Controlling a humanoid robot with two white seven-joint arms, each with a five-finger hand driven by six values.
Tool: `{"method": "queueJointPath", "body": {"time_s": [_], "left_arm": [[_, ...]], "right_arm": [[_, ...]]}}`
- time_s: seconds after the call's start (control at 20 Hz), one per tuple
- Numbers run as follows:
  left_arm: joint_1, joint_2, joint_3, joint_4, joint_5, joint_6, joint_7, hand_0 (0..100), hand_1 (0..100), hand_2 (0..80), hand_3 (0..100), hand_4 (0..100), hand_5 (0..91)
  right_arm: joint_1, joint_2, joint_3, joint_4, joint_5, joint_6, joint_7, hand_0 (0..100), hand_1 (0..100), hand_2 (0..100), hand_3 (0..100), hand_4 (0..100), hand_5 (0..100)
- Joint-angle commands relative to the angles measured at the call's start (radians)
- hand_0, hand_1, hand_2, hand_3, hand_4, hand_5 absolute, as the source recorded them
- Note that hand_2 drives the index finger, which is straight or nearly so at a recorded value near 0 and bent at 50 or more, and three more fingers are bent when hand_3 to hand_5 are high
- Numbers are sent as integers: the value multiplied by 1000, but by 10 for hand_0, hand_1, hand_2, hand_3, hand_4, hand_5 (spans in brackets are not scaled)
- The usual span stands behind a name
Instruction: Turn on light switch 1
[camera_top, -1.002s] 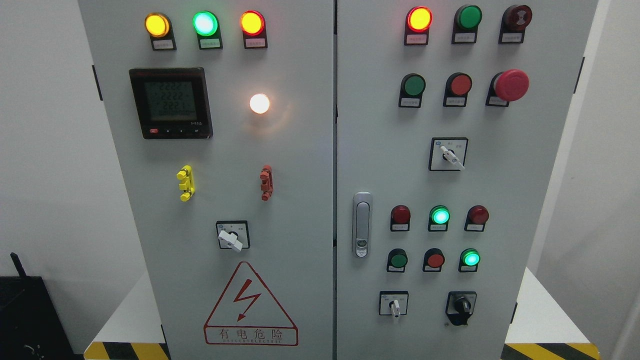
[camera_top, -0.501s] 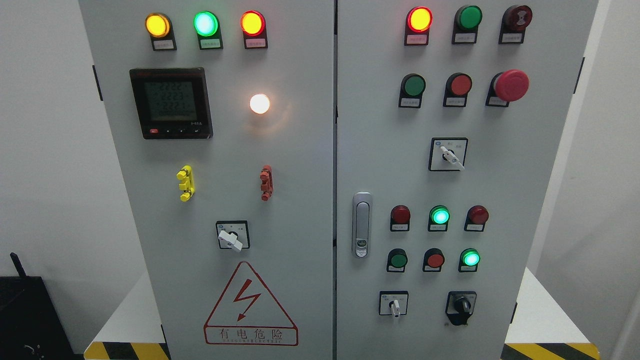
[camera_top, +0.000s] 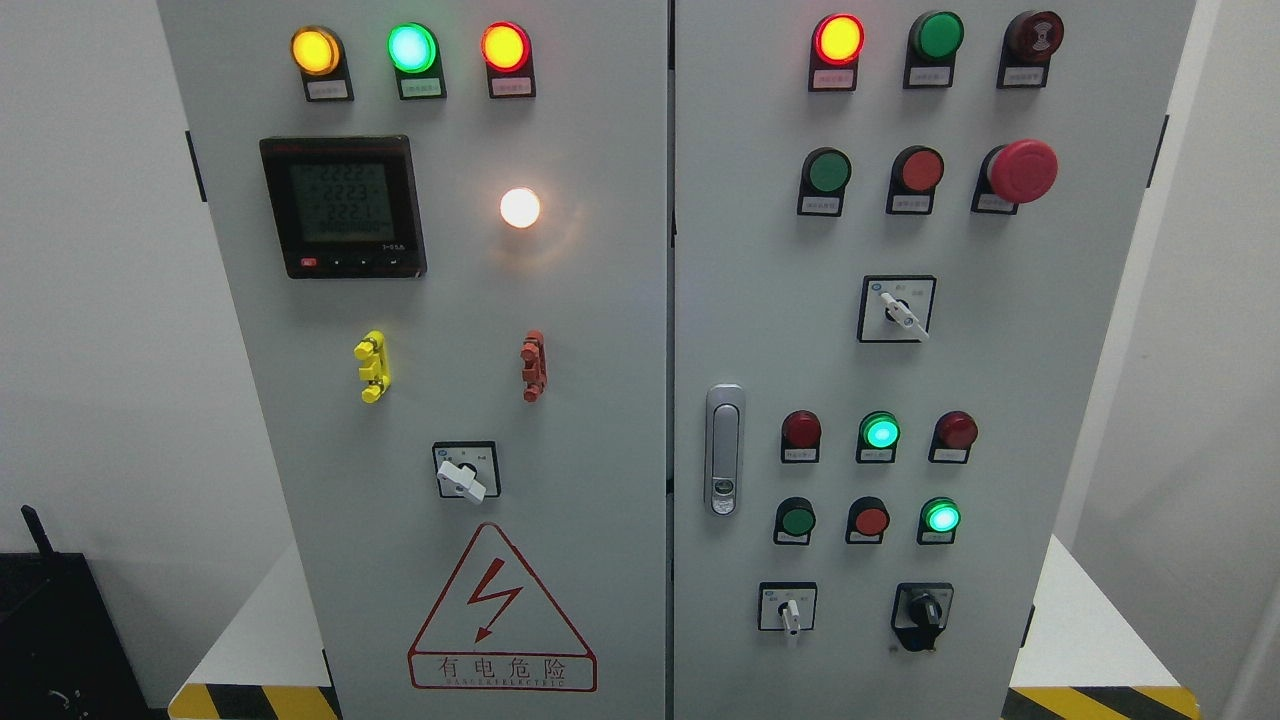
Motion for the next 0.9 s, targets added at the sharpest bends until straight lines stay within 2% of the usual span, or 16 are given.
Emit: {"method": "queueJointPath", "body": {"time_s": [0.0,0.25,0.4,0.85], "left_arm": [[-34,-48,-18,213,6,6,62,239,19,0,0,0,0],[-65,-68,-19,213,6,14,65,245,0,0,0,0,0],[-84,-68,-24,211,4,55,62,239,0,0,0,0,0],[-94,-71,-24,210,6,56,61,244,10,0,0,0,0]], "right_arm": [[0,0,0,0,0,1,-1,307,0,0,0,0,0],[0,0,0,0,0,1,-1,307,0,0,0,0,0],[-1,0,0,0,0,1,-1,307,0,0,0,0,0],[0,0,0,0,0,1,-1,307,0,0,0,0,0]]}}
